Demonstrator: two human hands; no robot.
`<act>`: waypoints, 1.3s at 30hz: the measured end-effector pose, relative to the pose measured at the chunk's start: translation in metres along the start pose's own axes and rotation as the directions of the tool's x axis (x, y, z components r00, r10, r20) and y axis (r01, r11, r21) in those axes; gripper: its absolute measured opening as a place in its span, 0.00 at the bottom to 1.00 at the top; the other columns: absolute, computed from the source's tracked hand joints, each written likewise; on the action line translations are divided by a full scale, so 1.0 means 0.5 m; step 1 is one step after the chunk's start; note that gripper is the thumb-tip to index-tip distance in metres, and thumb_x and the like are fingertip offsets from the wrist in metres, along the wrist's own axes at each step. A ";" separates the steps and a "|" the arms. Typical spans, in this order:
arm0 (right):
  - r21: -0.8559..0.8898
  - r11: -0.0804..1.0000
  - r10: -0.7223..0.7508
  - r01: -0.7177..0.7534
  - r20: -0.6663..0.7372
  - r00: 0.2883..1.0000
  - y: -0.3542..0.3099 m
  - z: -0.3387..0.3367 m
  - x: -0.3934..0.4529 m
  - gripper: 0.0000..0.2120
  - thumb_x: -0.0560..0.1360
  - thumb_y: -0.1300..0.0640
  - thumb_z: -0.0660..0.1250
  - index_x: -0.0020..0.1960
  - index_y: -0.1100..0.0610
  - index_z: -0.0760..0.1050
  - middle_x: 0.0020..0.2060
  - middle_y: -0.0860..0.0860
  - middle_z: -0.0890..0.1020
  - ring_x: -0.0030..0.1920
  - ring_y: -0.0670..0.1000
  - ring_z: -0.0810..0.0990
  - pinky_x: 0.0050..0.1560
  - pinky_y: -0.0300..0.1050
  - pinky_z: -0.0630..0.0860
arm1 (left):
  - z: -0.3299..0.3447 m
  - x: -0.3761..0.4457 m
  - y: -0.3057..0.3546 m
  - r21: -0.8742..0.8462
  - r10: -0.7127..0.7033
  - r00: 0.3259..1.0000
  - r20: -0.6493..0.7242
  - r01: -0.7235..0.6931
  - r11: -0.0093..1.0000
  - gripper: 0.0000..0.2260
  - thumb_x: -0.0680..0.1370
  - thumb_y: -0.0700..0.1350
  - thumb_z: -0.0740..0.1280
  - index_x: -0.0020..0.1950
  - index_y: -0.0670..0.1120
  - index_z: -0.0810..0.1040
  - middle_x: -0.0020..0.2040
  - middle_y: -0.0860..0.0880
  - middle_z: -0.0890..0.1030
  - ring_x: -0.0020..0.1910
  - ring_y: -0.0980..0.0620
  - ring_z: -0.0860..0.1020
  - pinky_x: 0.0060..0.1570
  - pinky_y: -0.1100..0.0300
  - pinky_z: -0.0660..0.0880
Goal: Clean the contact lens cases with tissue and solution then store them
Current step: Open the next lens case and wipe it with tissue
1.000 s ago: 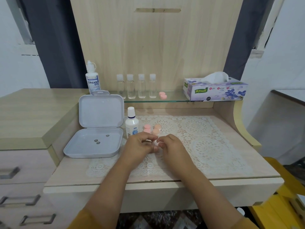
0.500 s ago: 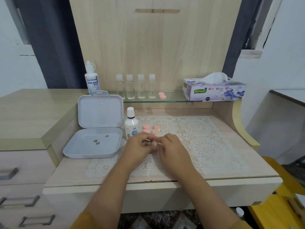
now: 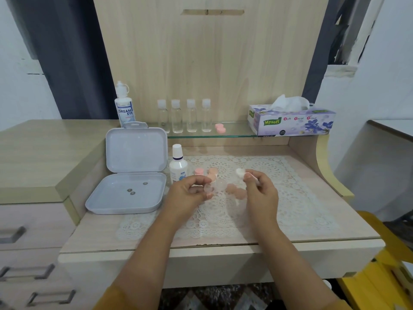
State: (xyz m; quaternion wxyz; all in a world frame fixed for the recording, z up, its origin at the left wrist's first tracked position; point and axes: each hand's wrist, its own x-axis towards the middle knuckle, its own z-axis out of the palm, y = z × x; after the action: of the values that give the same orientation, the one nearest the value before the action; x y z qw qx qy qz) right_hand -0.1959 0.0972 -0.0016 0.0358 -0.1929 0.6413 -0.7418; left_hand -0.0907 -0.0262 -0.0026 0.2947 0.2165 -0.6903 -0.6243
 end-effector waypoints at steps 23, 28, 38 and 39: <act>-0.307 0.821 -0.331 0.481 0.431 0.840 0.027 0.017 -0.019 0.12 0.74 0.63 0.70 0.56 0.54 0.81 0.49 0.41 0.80 0.51 0.32 0.75 0.50 0.26 0.70 | 0.000 -0.004 0.001 0.014 0.072 0.996 0.050 -0.073 0.997 0.13 0.69 0.29 0.72 0.47 0.45 0.82 0.43 0.44 0.84 0.45 0.48 0.83 0.48 0.56 0.81; -0.386 0.733 -0.340 0.561 0.506 0.793 0.031 0.023 -0.016 0.08 0.76 0.62 0.68 0.54 0.57 0.82 0.46 0.49 0.80 0.48 0.42 0.77 0.48 0.28 0.69 | 0.002 -0.005 0.000 0.057 0.071 0.997 0.018 -0.072 0.996 0.15 0.69 0.28 0.72 0.49 0.46 0.82 0.42 0.45 0.84 0.42 0.55 0.82 0.46 0.61 0.80; -0.454 0.725 -0.185 0.518 0.595 0.782 0.014 0.027 -0.022 0.12 0.79 0.57 0.62 0.60 0.54 0.79 0.48 0.48 0.75 0.51 0.44 0.72 0.51 0.31 0.67 | 0.001 0.001 -0.007 0.197 0.069 0.998 0.016 -0.071 0.978 0.13 0.69 0.30 0.72 0.49 0.45 0.84 0.37 0.51 0.82 0.36 0.58 0.78 0.42 0.65 0.76; -0.451 0.734 -0.177 0.508 0.595 0.784 0.014 0.027 -0.020 0.11 0.80 0.57 0.62 0.59 0.54 0.79 0.48 0.48 0.75 0.51 0.43 0.71 0.50 0.29 0.66 | 0.002 0.001 -0.007 0.182 0.064 0.998 0.019 -0.067 0.981 0.13 0.69 0.31 0.73 0.48 0.45 0.84 0.37 0.51 0.81 0.36 0.58 0.77 0.42 0.65 0.76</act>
State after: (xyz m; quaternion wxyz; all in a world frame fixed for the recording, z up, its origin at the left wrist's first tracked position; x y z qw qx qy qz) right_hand -0.1834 0.0863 -0.0094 0.0009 -0.5042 0.7555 -0.4184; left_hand -0.0917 -0.0262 -0.0061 0.2894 0.2156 -0.7534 -0.5497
